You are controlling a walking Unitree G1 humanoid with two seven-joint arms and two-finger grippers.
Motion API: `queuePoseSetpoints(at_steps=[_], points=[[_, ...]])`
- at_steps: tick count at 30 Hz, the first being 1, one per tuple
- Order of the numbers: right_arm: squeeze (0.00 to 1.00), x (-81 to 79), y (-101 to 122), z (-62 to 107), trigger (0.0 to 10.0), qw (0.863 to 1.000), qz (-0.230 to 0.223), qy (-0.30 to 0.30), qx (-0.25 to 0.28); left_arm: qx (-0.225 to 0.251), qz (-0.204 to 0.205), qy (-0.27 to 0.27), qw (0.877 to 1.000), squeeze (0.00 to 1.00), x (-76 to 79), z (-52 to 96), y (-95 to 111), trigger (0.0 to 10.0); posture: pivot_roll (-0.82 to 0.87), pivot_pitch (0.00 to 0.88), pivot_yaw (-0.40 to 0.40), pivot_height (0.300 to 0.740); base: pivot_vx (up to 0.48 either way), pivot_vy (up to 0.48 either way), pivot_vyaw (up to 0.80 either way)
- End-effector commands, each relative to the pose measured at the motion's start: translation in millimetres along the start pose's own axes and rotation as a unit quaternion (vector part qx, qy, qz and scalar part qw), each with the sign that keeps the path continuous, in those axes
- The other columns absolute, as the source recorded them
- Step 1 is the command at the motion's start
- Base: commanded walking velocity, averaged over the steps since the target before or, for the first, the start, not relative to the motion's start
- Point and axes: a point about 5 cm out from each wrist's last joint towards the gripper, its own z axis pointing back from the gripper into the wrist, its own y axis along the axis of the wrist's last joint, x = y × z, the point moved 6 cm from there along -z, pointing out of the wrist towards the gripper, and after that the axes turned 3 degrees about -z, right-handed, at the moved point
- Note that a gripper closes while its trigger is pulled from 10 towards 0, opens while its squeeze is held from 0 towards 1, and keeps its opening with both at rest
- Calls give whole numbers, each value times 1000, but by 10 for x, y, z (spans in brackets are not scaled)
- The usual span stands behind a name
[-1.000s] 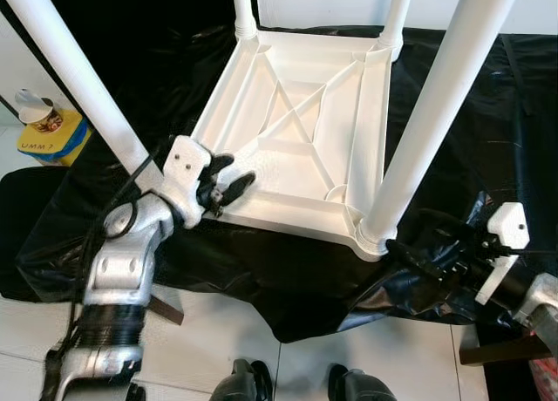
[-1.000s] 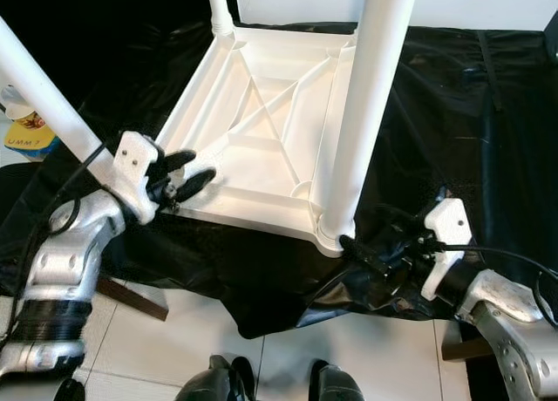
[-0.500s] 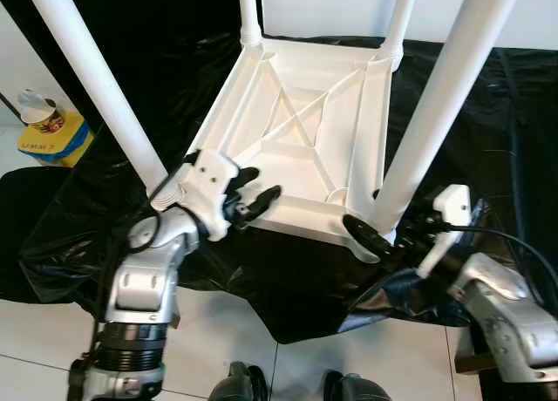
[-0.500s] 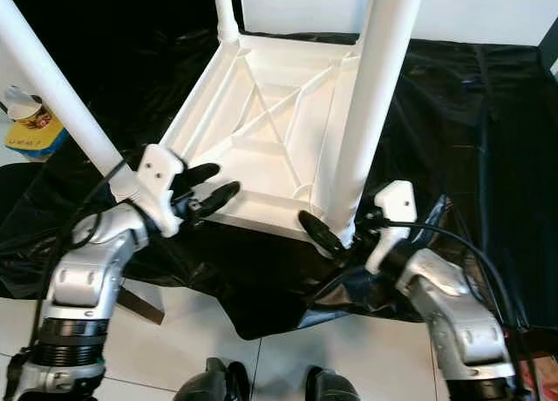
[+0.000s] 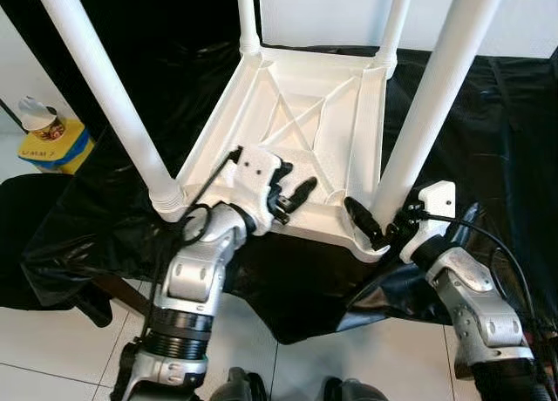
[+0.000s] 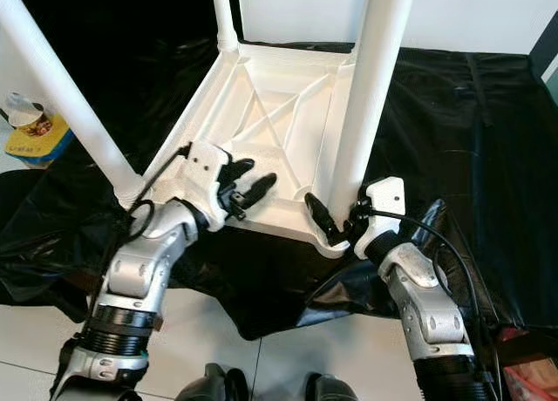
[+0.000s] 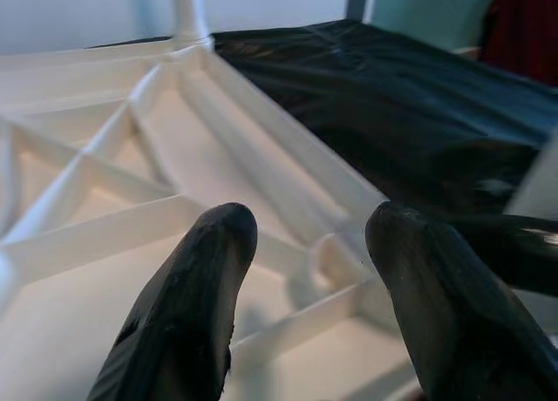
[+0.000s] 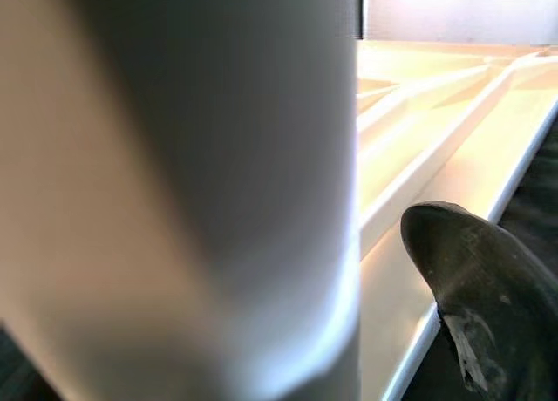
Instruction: Building children table
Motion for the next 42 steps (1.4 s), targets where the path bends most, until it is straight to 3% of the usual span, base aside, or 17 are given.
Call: queuePoseSetpoints(at_steps=[1,2,6,17,18,20,21,24,25,30,41,42], points=[[0,78,-4,3,10000,1000,3,-17,2,-10,4,-9,1000,0,37,-20,-61,10000,-130,95,15,740,0,0,0],[0,172,-5,-11,10000,1000,10,-29,7,-12,12,-15,1000,0,75,-47,-77,10000,-127,92,10,740,0,0,0],[0,258,-5,-33,10000,999,20,-27,6,-12,15,-13,1000,0,110,-73,-88,10000,-119,83,3,740,0,0,0],[0,348,-15,-78,10000,999,46,-16,8,-19,22,6,1000,0,126,-39,-168,10000,-107,69,-13,740,0,0,0],[0,345,-31,-78,4784,999,43,-15,5,-19,18,7,1000,0,126,-30,-173,10000,-107,67,-15,740,0,0,0],[0,346,-55,-78,4784,999,39,-13,1,-17,13,7,1000,0,132,-23,-174,10000,-106,67,-17,740,0,0,0],[0,343,-65,-75,3216,999,38,-13,0,-17,8,5,1000,0,139,-19,-177,10000,-105,67,-18,740,0,0,0],[0,326,-89,-64,3059,999,40,-10,-1,-21,-5,-1,1000,0,162,1,-197,10000,-105,66,-18,740,0,0,0],[0,325,-89,-63,0,999,41,-10,0,-22,-5,-1,1000,0,164,2,-198,10000,-104,66,-19,740,0,0,0],[0,368,-246,31,0,998,2,-61,-24,-15,-38,-14,999,0,258,44,-209,10000,-105,54,-30,740,0,0,0],[0,308,-368,60,0,984,-35,-170,-36,-12,-31,-14,999,0,311,13,-236,10000,-118,33,-32,740,0,0,0],[0,309,-369,68,4549,978,-45,-202,-30,-10,-31,-15,999,0,337,6,-232,10000,-117,29,-31,740,0,0,0]])
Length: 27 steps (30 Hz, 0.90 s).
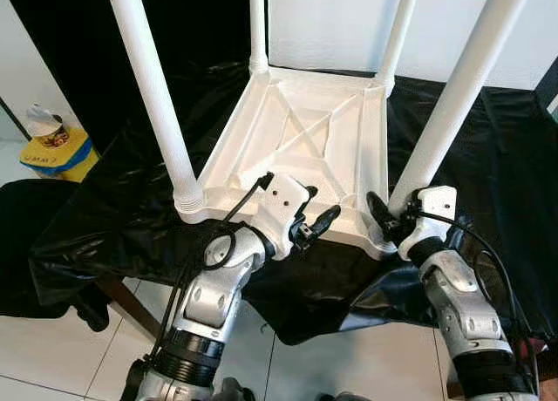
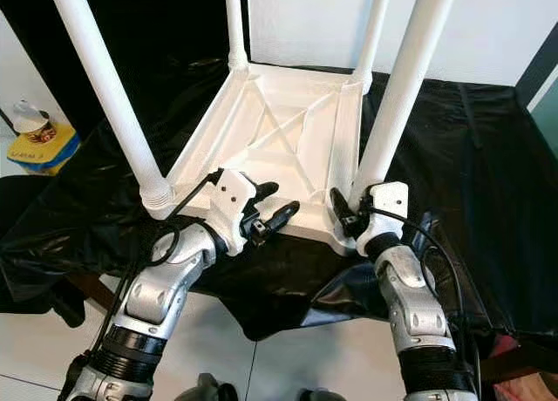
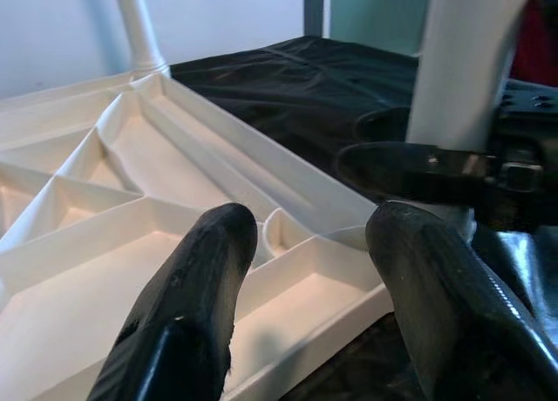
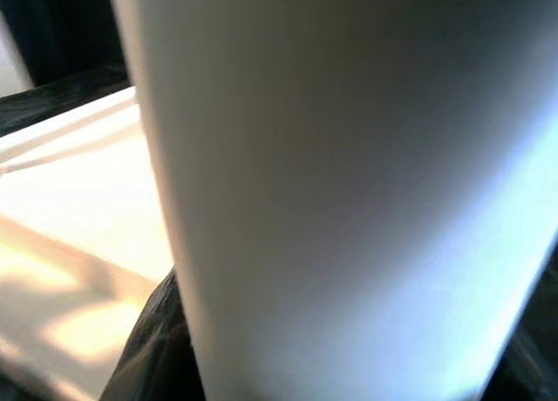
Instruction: Building children table
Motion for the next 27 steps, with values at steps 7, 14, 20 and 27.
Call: queuePoseSetpoints(at_steps=[7,14,20,27], points=[[0,170,-104,114,10000,986,-51,-158,-6,6,13,0,1000,0,114,1,-30,10000,-109,17,-17,740,0,0,0],[0,48,-127,147,10000,983,-55,-173,-8,21,10,-73,997,0,315,54,-7,10000,-113,11,1,740,0,0,0],[0,26,-56,168,10000,985,-43,-169,3,18,10,-97,995,0,370,57,-26,10000,-133,8,13,740,0,0,0],[1000,-47,39,178,10000,987,-46,-149,23,21,10,-96,995,0,363,40,-8,10000,-139,22,13,740,0,0,0]])
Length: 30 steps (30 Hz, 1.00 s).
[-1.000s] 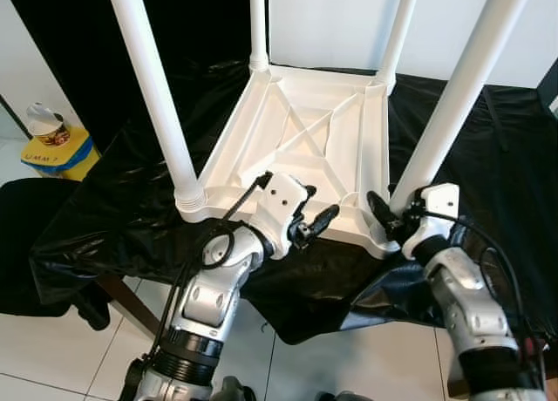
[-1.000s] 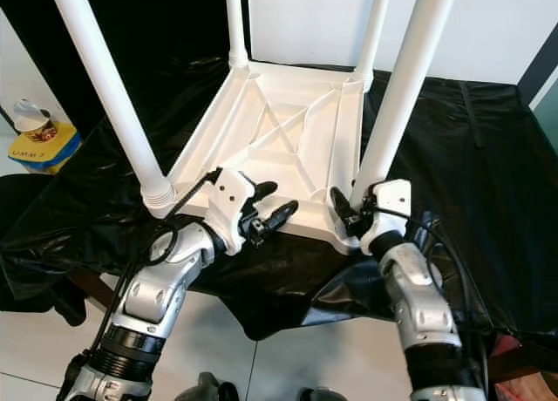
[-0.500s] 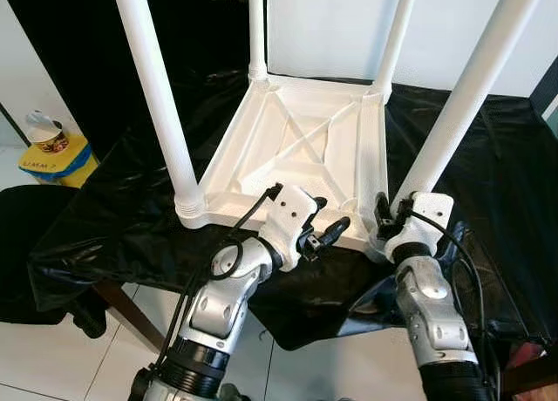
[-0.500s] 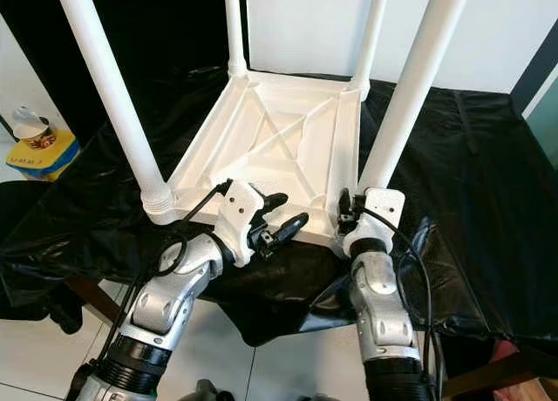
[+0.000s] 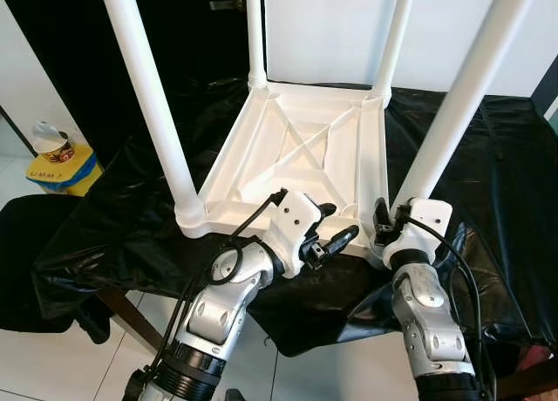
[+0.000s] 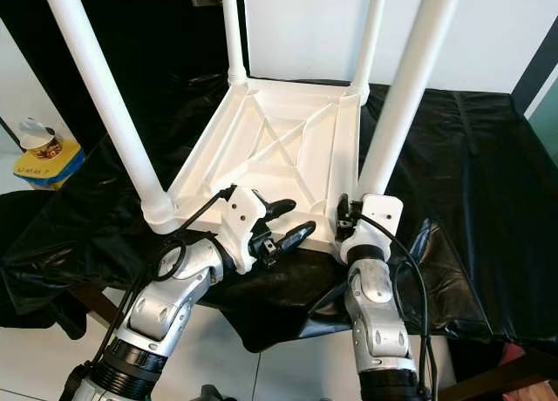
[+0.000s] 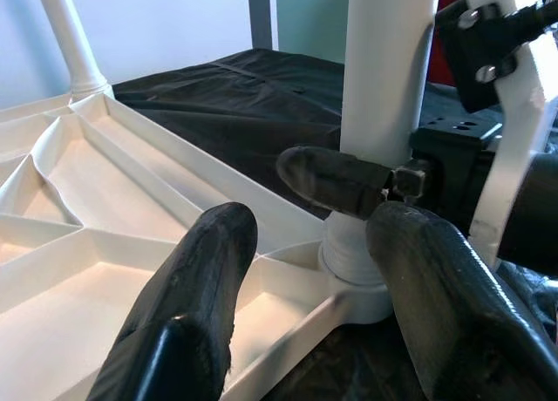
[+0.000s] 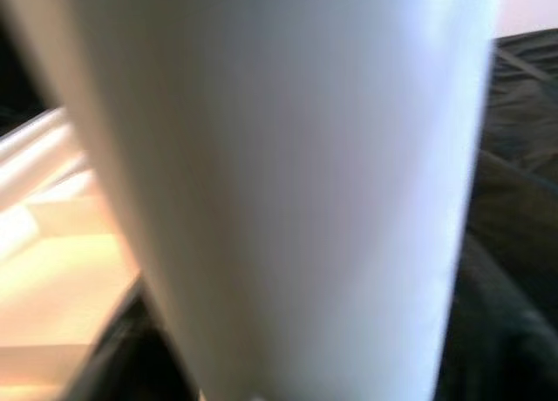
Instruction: Building children table
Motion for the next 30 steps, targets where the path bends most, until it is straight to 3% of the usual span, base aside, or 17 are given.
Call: queuePoseSetpoints(at_steps=[1,10,11,13,14,21,25,28,29,30], points=[[1000,-10,23,10,10000,1000,-8,1,4,3,-6,-45,999,0,101,-3,6,10000,-139,22,13,740,0,0,0],[1000,-37,165,17,10000,997,-3,69,22,4,-5,-41,999,0,94,24,14,10000,-134,39,9,740,0,0,0],[635,-52,174,20,10000,994,-1,106,17,4,-5,-40,999,0,87,28,15,10000,-128,43,10,740,0,0,0],[635,-44,173,20,10000,993,2,121,14,3,-6,-40,999,0,89,31,14,10000,-127,44,10,740,0,0,0],[0,-21,159,11,10000,988,8,153,3,2,-5,-40,999,0,94,44,10,10000,-127,44,12,740,0,0,0],[0,-9,159,-15,10000,979,30,201,-9,0,-7,-42,999,0,92,61,12,10000,-124,48,15,740,0,0,0],[0,1,86,-40,10000,966,54,251,-35,-3,-9,-41,999,0,78,67,4,10000,-117,50,12,740,0,0,0],[0,-35,27,-70,10000,944,82,314,-56,-3,-9,-39,999,0,71,69,15,10000,-112,57,16,740,0,0,0],[0,-35,27,-70,10000,944,82,314,-56,-3,-9,-39,999,0,71,69,15,10000,-112,57,16,740,0,0,0],[0,-58,-11,-109,10000,933,90,343,-70,-3,-10,-39,999,0,66,64,21,10000,-112,56,22,740,0,0,0]])
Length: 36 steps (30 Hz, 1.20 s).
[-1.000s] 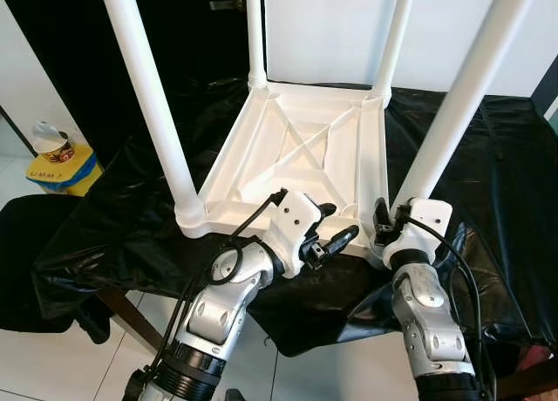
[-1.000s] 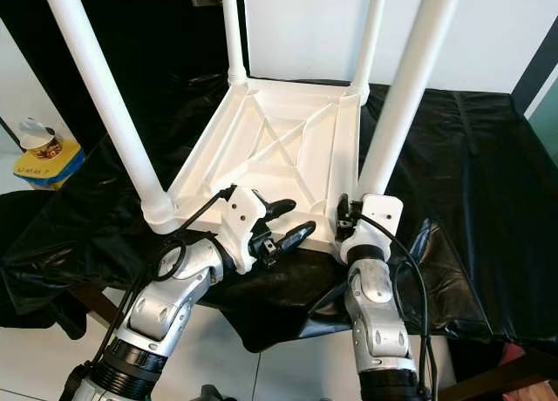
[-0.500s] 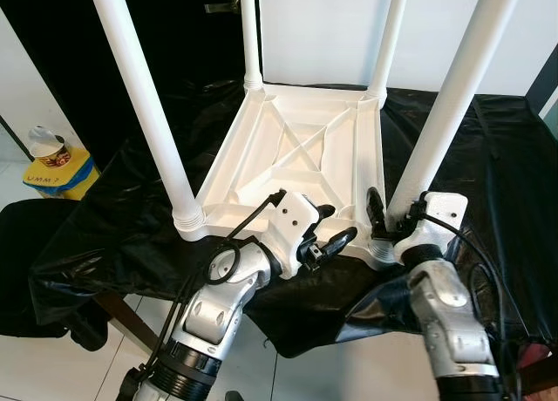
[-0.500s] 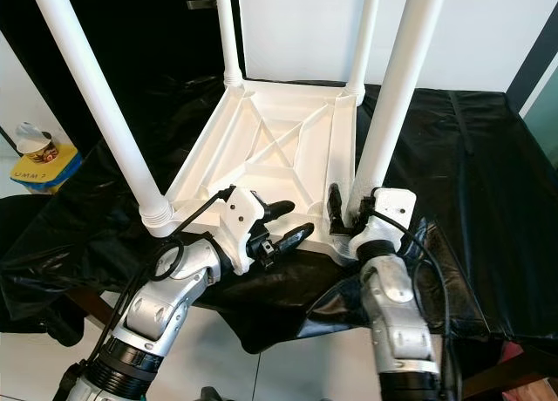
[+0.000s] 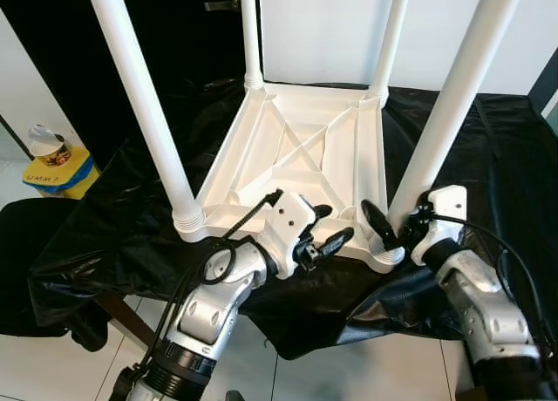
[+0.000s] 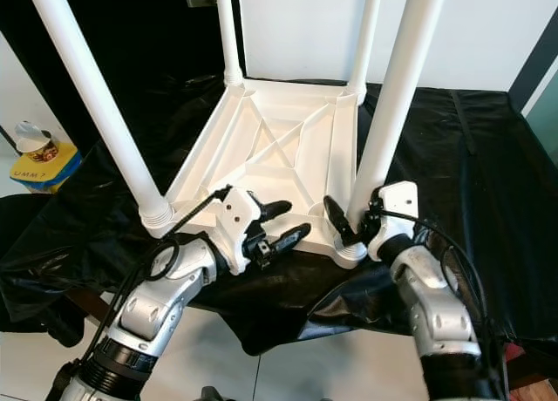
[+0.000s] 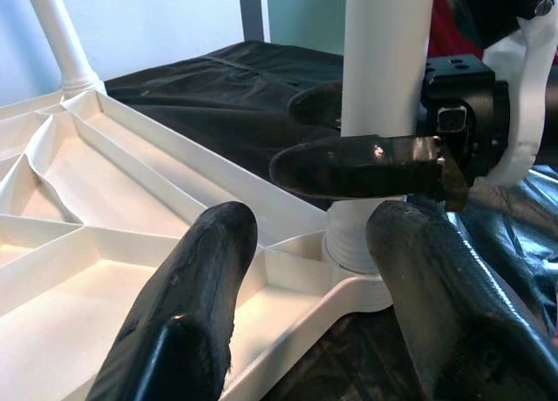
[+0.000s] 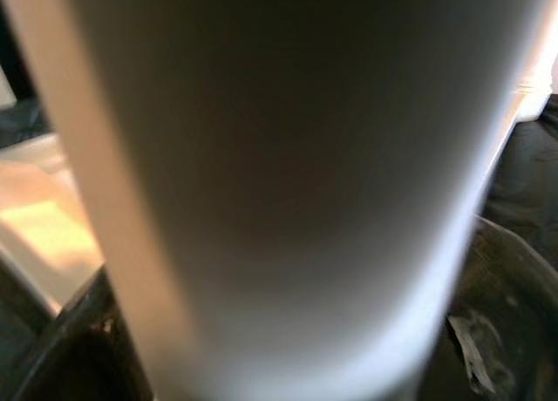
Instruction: Building children table
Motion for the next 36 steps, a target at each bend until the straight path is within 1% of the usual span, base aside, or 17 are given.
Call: queuePoseSetpoints(at_steps=[1,2,4,5,6,7,8,9,13,19,20,23,24,27,30,35,36], points=[[0,-53,-62,-46,10000,999,-3,34,-14,6,-2,-28,1000,0,80,-10,48,10000,-112,56,22,740,0,0,0],[0,-65,-75,-85,10000,998,-1,53,-22,7,-3,-29,1000,0,82,-11,56,10000,-113,55,20,740,0,0,0],[0,-75,-88,-106,10000,998,0,60,-27,7,-4,-30,1000,0,80,-9,58,10000,-114,54,17,740,0,0,0],[0,-79,-97,-119,9294,997,0,64,-30,7,-4,-31,999,0,78,-8,58,10000,-114,54,17,740,0,0,0],[0,-79,-97,-119,9294,997,0,64,-30,7,-4,-31,999,0,78,-8,58,10000,-114,54,17,740,0,0,0],[0,-90,-109,-143,4392,997,0,69,-32,6,-5,-30,1000,0,65,-8,49,10000,-116,52,14,740,0,0,0],[0,-96,-117,-159,4392,997,0,73,-32,4,-7,-29,1000,0,55,-9,41,10000,-116,52,14,740,0,0,0],[0,-108,-146,-170,0,996,0,78,-35,4,-8,-27,1000,0,50,-18,36,10000,-110,46,16,740,0,0,0],[0,-115,-257,-163,0,996,-3,80,-47,8,-12,-27,1000,0,62,-47,68,10000,-102,59,10,740,0,0,0],[0,-91,-323,-161,0,996,-10,73,-54,5,-11,-23,1000,0,33,-44,65,10000,-104,79,13,740,0,0,0],[0,-83,-334,-158,10000,996,-12,65,-57,5,-10,-21,1000,0,26,-39,62,10000,-104,84,12,740,0,0,0],[0,-78,-339,-155,10000,997,-18,56,-57,4,-10,-21,1000,0,25,-35,60,10000,-106,87,9,740,0,0,0],[0,-53,-353,-152,10000,998,-25,18,-59,1,-10,-17,1000,0,16,-24,35,10000,-113,88,8,740,0,0,0],[0,-43,-349,-151,10000,997,-31,-34,-53,-1,-9,-14,1000,0,8,-25,22,10000,-117,89,4,740,0,0,0],[0,-41,-339,-150,10000,997,-36,-52,-48,-1,-9,-13,1000,0,5,-31,24,10000,-122,90,1,740,0,0,0],[0,23,-379,-83,10000,982,-71,-169,-49,-1,-7,-12,1000,0,5,-34,17,10000,-136,102,3,740,0,0,0],[0,23,-379,-83,10000,982,-71,-169,-49,-1,-7,-12,1000,0,5,-34,17,10000,-136,102,3,740,0,0,0]])
